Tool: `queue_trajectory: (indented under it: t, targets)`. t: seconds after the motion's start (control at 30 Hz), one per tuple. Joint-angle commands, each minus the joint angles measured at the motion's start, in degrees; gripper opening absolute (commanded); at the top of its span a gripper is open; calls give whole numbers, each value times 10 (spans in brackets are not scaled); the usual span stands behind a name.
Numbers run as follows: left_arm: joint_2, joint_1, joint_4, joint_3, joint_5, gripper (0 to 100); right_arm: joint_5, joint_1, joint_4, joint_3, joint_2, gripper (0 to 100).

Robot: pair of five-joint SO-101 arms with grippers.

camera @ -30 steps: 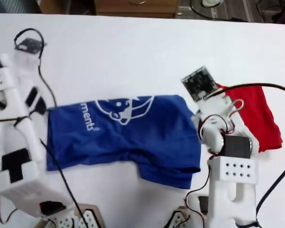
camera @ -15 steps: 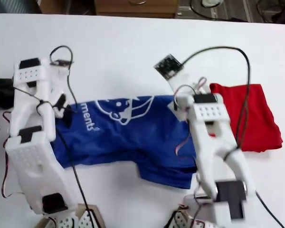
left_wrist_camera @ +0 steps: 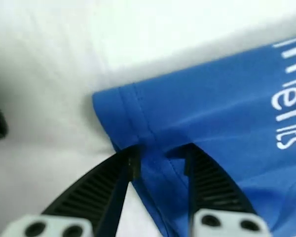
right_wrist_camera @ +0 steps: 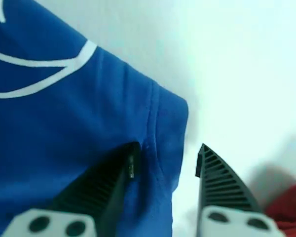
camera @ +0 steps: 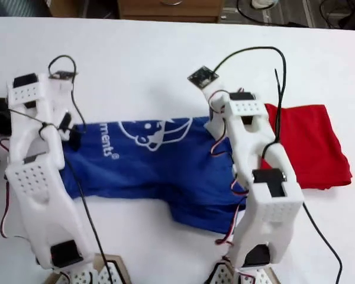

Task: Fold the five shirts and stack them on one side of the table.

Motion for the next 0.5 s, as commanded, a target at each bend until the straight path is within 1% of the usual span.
queue_trajectory:
  t: [0.0, 0.07, 0.17, 0.27, 0.33, 0.47]
  targets:
    - [48, 4, 46, -157, -3, 180, -4, 21, 10, -59, 14, 190]
    - [82, 10, 63, -213, -3, 180, -4, 26, 21, -79, 22, 190]
    - [117, 17, 63, -263, -3, 180, -4, 23, 42, -113, 29, 191]
    - [125, 28, 64, -276, -2, 180, -4, 22, 61, -153, 28, 191]
    - [122, 29, 64, -280, -1, 180, -4, 19, 94, -175, 24, 192]
    - [70, 26, 66, -272, 6, 180, -1, 16, 168, -210, 23, 192]
